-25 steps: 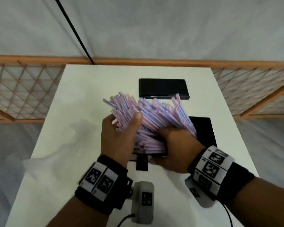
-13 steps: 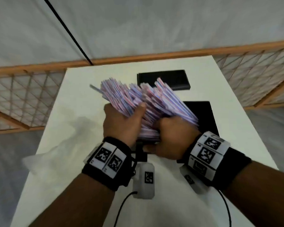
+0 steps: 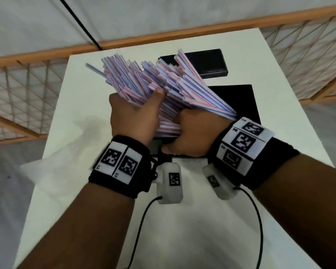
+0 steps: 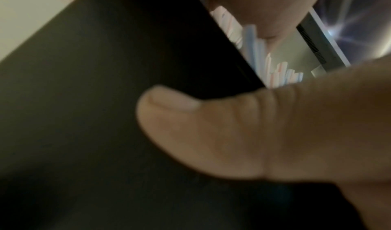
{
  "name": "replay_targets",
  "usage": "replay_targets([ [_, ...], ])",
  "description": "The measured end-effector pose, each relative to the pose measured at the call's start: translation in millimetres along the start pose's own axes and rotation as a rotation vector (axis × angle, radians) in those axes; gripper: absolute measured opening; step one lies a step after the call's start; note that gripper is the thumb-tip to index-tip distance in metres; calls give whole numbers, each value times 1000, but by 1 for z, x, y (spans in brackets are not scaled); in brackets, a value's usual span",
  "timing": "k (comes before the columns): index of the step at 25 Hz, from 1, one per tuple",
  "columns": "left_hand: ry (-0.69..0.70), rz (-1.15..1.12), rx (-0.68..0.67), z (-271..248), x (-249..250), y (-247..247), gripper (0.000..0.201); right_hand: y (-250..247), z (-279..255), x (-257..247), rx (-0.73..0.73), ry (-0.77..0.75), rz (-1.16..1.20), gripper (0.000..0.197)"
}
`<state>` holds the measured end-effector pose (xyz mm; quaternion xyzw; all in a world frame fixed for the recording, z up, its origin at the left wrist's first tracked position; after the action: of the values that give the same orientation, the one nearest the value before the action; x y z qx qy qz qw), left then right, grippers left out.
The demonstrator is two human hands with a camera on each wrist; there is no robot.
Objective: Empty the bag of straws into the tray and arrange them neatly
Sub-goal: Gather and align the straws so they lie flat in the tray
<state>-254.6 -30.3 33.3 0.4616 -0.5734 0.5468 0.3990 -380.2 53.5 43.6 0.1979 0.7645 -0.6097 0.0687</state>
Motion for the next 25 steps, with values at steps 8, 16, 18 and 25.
replay_targets([
  [8, -46, -19, -186, -4, -5, 9, 90, 0, 2, 3, -131, 35, -51, 47],
  [16, -35, -32, -290, -3, -6, 7, 87, -5, 3, -2, -212, 102, -37, 43],
  [18, -8, 19, -390, -3, -10, 12, 96, -3, 3, -1, -203, 123, -24, 54],
  [25, -21, 47, -312, -13, -4, 3, 84, -6, 1, -3, -178, 125, -69, 50],
])
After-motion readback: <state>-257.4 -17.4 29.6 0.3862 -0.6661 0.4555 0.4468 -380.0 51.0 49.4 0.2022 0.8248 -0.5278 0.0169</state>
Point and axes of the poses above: each hand's wrist, its own z-axis towards the middle knuckle, its own y-axis out of the palm, x = y × z, the point moved 7 cm from there along z, towards the middle knuckle, and after that the axes turned 2 degrees about x, right-handed, at the moved point
